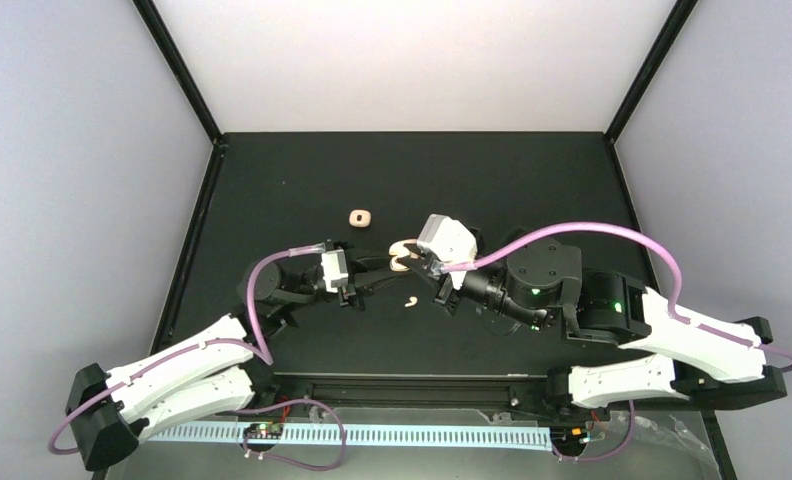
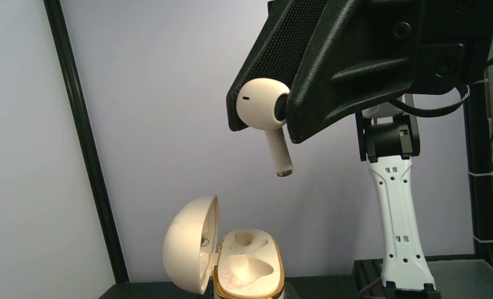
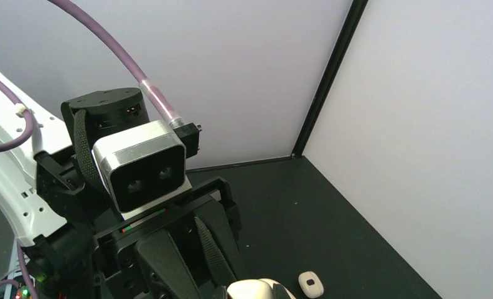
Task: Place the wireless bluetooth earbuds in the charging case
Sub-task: Place the earbud in the charging case.
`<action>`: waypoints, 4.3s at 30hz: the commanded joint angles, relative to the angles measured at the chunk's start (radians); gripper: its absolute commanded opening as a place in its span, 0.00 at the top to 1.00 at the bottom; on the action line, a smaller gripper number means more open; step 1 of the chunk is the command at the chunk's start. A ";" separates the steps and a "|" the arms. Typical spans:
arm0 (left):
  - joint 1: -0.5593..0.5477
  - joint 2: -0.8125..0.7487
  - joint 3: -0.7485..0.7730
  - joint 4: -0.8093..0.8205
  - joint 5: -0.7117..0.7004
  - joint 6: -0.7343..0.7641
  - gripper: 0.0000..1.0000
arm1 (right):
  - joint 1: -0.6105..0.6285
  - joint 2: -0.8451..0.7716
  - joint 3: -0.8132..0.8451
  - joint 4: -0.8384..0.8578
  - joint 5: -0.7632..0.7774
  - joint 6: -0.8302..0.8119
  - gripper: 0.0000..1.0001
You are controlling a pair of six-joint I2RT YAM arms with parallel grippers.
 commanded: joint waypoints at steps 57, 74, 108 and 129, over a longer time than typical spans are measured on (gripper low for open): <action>-0.008 -0.041 0.021 -0.040 -0.023 -0.119 0.98 | 0.040 0.033 -0.118 0.104 0.184 -0.013 0.99; -0.008 -0.042 0.031 -0.065 -0.043 -0.139 0.99 | 0.040 0.039 -0.121 0.088 0.167 -0.003 0.99; -0.008 -0.039 0.071 -0.103 -0.035 -0.169 0.98 | 0.040 0.066 -0.126 0.094 0.147 0.006 0.99; -0.008 -0.045 0.066 -0.104 -0.047 -0.174 0.98 | 0.040 0.054 -0.117 0.094 0.174 0.042 0.78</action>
